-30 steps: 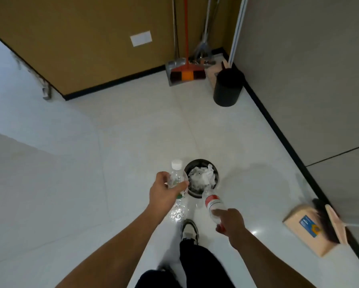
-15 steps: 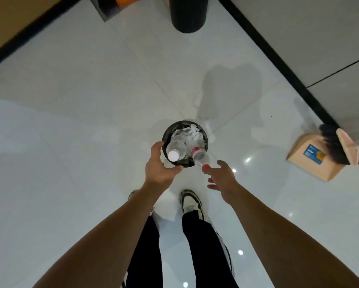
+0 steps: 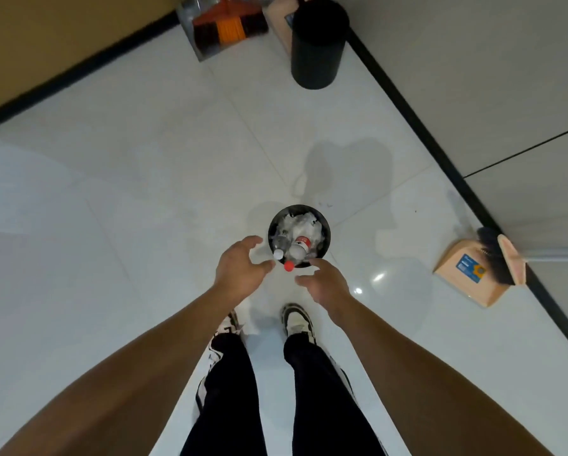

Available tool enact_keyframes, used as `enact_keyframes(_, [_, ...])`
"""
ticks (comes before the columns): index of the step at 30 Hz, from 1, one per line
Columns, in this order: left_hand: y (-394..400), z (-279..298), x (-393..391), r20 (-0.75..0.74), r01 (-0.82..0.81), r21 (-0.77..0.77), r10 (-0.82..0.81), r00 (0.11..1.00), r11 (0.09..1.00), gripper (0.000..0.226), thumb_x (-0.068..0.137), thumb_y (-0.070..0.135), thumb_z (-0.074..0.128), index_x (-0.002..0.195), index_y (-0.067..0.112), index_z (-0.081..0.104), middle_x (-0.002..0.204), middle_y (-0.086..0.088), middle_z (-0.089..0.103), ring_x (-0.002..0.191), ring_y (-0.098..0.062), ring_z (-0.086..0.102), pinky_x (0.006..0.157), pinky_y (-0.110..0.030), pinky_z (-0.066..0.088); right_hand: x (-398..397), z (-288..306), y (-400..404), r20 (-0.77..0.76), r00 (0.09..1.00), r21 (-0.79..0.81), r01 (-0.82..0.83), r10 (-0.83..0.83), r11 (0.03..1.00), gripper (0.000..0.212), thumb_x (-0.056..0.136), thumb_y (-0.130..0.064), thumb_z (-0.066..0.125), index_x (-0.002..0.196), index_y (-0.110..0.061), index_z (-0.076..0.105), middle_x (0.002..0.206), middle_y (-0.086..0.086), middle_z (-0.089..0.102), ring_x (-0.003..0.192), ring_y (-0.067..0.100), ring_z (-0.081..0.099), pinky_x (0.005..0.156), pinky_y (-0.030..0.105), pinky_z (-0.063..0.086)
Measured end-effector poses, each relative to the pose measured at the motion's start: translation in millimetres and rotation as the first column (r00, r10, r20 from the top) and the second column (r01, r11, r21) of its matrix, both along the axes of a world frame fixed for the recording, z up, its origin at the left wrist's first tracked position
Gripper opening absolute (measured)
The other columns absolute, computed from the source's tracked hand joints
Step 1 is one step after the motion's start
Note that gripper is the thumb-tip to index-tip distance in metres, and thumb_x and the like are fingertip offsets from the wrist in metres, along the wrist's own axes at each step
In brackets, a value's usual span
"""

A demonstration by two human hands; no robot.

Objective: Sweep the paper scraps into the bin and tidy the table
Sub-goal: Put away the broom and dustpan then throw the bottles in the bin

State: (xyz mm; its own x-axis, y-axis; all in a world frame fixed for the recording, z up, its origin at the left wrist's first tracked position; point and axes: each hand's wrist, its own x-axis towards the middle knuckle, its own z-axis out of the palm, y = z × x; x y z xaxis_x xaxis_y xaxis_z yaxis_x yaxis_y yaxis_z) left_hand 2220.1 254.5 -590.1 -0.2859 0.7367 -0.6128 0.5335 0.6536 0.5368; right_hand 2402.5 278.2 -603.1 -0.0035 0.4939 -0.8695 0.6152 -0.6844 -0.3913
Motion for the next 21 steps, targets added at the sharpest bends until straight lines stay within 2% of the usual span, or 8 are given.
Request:
enact_keyframes(2, [1.8,30.8,-6.8,-0.029,0.013,0.048,-0.012,1.000,0.999,0.057,0.081,0.035,0.075,0.133,0.026,0.055,0.132,0.002,0.058,0.120,-0.017,0.053,0.096,-0.027,0.042,-14.3,28.4,4.3,-0.001,0.990,0.116,-0.141,0.142,0.983,0.050,0.085,-0.033,0.069,0.132,-0.027,0.053,0.122,0.004,0.063,0.102,0.025,0.060,0.079,0.032,0.046])
enact_keyframes(4, [-0.7,58.4,-11.6,-0.076,0.040,0.090,-0.033,0.997,0.995,0.055,0.081,0.035,0.074,0.132,0.027,0.055,0.131,0.002,0.058,0.119,-0.017,0.053,0.094,-0.026,0.042,-22.6,49.4,3.4,-0.003,0.972,0.196,-0.232,0.237,0.953,0.055,0.087,-0.034,0.066,0.139,-0.026,0.049,0.132,0.003,0.060,0.112,0.026,0.058,0.076,0.028,0.040])
enact_keyframes(6, [-6.6,80.5,-18.4,-0.128,0.044,0.122,-0.028,0.991,0.992,0.055,0.081,0.036,0.073,0.132,0.029,0.054,0.133,0.003,0.057,0.120,-0.017,0.052,0.091,-0.025,0.040,-28.5,66.5,-0.7,-0.008,0.953,0.241,-0.293,0.304,0.925,0.063,0.086,-0.035,0.066,0.144,-0.024,0.045,0.135,0.004,0.057,0.116,0.025,0.057,0.076,0.028,0.044])
enact_keyframes(8, [-18.6,99.5,-26.5,-0.177,0.017,0.150,0.010,0.984,0.989,0.057,0.081,0.039,0.072,0.133,0.030,0.052,0.136,0.003,0.055,0.122,-0.018,0.050,0.093,-0.027,0.040,-34.5,81.3,-3.9,-0.014,0.901,0.297,-0.410,0.433,0.863,0.064,0.086,-0.035,0.068,0.144,-0.020,0.046,0.135,0.005,0.059,0.119,0.025,0.057,0.088,0.036,0.050])
enact_keyframes(10, [-40.8,117.8,-33.0,-0.233,-0.038,0.179,0.080,0.969,0.983,0.057,0.081,0.042,0.070,0.134,0.031,0.051,0.136,0.003,0.054,0.124,-0.019,0.049,0.095,-0.029,0.040,-42.1,96.7,-7.0,-0.013,0.839,0.347,-0.506,0.544,0.789,0.063,0.086,-0.034,0.070,0.142,-0.018,0.048,0.134,0.006,0.059,0.121,0.026,0.056,0.099,0.040,0.047])
enact_keyframes(13, [-89.6,143.5,-38.4,-0.295,-0.134,0.211,0.194,0.936,0.968,0.057,0.082,0.043,0.069,0.134,0.029,0.050,0.137,0.002,0.053,0.126,-0.020,0.046,0.095,-0.030,0.039,-60.4,123.4,-19.6,-0.024,0.772,0.404,-0.573,0.635,0.713,0.067,0.086,-0.035,0.072,0.146,-0.020,0.045,0.141,0.009,0.051,0.126,0.026,0.051,0.104,0.033,0.042])
enact_keyframes(17, [-170.5,177.7,-45.5,-0.354,-0.300,0.277,0.387,0.851,0.913,0.059,0.083,0.043,0.067,0.137,0.027,0.047,0.141,0.002,0.050,0.131,-0.020,0.041,0.101,-0.033,0.038,-104.4,158.1,-60.7,0.007,0.577,0.490,-0.714,0.817,0.500,0.070,0.086,-0.041,0.068,0.149,-0.027,0.040,0.147,0.007,0.045,0.129,0.024,0.049,0.098,0.029,0.041])
enact_keyframes(21, [-287.2,205.1,-35.9,-0.392,-0.499,0.313,0.589,0.707,0.808,0.063,0.084,0.046,0.065,0.140,0.027,0.044,0.143,0.001,0.047,0.132,-0.021,0.039,0.101,-0.036,0.038,-143.3,189.5,-149.5,0.033,0.330,0.542,-0.799,0.944,0.260,0.070,0.085,-0.042,0.068,0.148,-0.029,0.040,0.148,0.004,0.045,0.128,0.023,0.051,0.099,0.032,0.043])
